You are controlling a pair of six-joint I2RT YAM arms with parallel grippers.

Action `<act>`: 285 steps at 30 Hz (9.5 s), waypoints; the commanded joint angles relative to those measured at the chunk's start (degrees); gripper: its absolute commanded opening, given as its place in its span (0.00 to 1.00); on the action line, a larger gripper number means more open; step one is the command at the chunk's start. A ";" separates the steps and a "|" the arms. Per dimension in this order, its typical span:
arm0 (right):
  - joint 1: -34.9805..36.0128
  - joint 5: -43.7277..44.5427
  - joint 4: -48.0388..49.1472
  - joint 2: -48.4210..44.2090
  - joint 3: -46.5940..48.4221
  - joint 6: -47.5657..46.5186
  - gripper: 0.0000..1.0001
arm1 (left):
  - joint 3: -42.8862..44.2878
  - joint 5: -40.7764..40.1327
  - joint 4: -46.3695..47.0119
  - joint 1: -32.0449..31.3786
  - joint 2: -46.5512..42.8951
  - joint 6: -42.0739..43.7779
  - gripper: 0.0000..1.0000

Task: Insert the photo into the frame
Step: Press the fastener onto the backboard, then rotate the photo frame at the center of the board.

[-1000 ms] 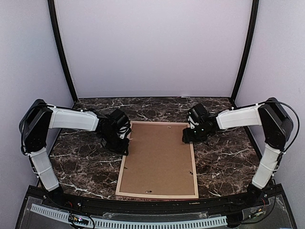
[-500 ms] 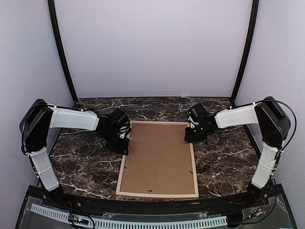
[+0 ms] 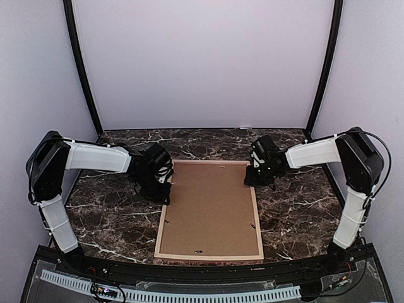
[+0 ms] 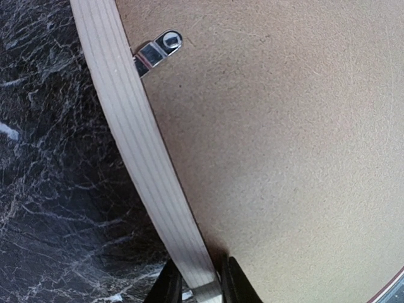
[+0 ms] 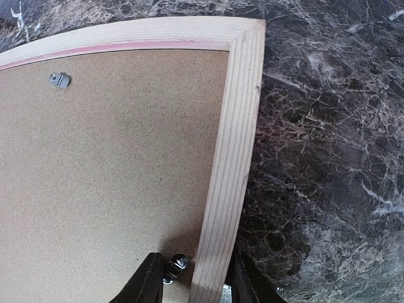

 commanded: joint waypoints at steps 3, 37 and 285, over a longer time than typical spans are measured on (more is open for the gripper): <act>-0.39 -2.95 3.09 2.81 1.11 1.07 0.40 | 0.21 0.53 -0.62 -0.28 0.80 2.33 0.21; -3.51 -5.65 2.17 7.66 -0.51 -0.04 0.24 | -0.91 1.27 -0.48 -0.28 0.07 2.16 0.21; -3.81 -15.30 -8.27 -11.16 -2.14 -9.72 0.58 | 8.10 1.85 11.68 14.83 10.60 13.67 0.15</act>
